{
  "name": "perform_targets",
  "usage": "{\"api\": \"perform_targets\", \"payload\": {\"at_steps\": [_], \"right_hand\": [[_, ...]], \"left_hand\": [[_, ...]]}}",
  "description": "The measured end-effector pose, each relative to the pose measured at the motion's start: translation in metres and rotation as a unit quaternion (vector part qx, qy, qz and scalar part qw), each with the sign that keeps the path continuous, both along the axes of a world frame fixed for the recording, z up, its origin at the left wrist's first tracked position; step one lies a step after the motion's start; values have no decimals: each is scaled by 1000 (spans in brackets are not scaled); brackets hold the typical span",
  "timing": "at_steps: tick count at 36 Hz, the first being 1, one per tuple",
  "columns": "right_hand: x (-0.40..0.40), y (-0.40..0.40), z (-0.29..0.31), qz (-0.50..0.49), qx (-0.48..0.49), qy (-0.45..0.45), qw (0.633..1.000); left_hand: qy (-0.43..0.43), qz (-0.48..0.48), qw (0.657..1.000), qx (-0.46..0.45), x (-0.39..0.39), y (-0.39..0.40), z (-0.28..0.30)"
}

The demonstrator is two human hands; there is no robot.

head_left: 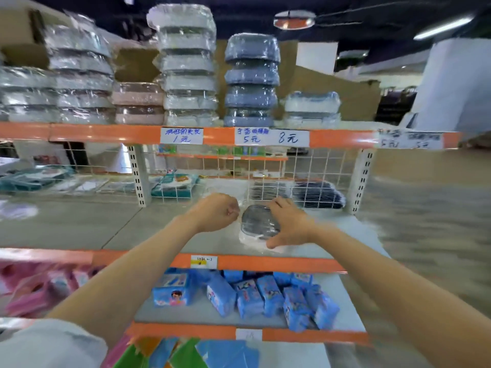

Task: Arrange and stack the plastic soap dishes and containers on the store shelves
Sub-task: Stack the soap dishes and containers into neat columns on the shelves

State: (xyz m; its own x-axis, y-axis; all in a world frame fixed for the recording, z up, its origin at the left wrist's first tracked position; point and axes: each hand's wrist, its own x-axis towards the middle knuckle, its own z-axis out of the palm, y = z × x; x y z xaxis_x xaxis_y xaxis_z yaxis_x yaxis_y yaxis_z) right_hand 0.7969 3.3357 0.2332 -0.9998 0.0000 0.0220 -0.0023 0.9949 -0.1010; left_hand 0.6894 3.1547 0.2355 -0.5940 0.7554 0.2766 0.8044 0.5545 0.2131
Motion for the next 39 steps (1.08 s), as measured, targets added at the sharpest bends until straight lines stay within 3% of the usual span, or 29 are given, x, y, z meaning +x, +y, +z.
{"api": "perform_targets", "payload": {"at_steps": [8, 15, 20, 28, 39], "right_hand": [[75, 56, 59, -19, -69, 84, 994], [86, 85, 120, -16, -124, 182, 975], [59, 104, 157, -21, -115, 219, 969], [-4, 153, 196, -49, -121, 267, 955], [-92, 196, 222, -3, -268, 278, 923]], "left_hand": [[46, -95, 991, 81, 46, 57, 63], [82, -68, 973, 203, 50, 88, 128], [74, -22, 956, 284, 34, 111, 162], [12, 20, 944, 330, -16, 151, 192], [3, 36, 925, 379, -57, 201, 192]]}}
